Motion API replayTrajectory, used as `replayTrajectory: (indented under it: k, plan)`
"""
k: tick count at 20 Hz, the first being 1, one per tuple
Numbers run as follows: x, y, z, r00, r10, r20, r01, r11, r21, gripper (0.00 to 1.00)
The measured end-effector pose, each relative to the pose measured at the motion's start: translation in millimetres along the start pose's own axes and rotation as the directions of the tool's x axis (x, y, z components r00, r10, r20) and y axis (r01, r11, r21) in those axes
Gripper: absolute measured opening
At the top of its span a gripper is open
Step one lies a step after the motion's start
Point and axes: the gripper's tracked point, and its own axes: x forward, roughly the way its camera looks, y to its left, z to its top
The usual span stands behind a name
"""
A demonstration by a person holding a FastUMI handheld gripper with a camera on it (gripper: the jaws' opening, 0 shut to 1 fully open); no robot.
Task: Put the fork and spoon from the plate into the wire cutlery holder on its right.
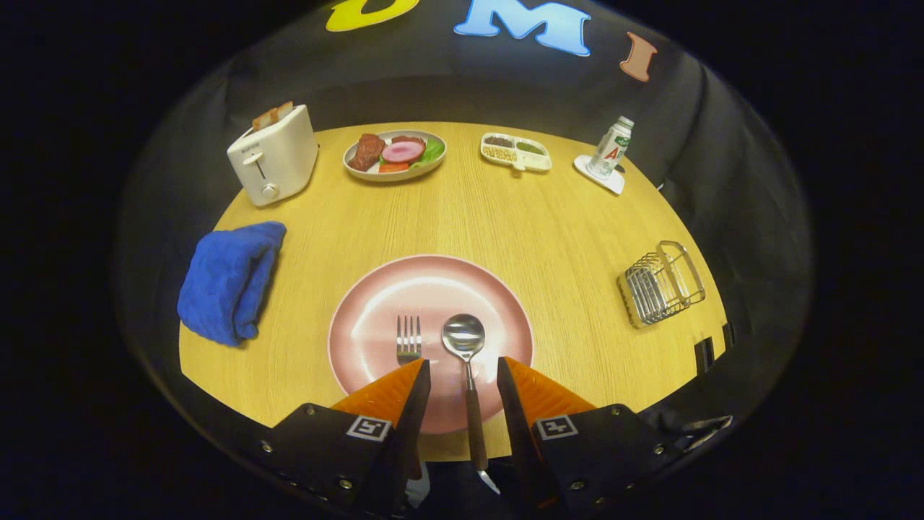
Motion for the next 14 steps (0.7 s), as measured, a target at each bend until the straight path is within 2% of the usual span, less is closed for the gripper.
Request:
replayTrajectory:
  k: [4, 11, 12, 14]
  plan:
    - [22, 9, -17, 0.993, 0.009, -0.114, -0.011, 1.0, -0.022, 0.58]
    - [43, 5, -35, 0.978, 0.007, -0.21, -0.009, 1.0, -0.008, 0.57]
    - [47, 5, -38, 0.975, 0.007, -0.222, -0.009, 1.0, -0.01, 0.52]
    - [51, 6, -44, 0.969, 0.01, -0.247, -0.013, 1.0, -0.013, 0.5]
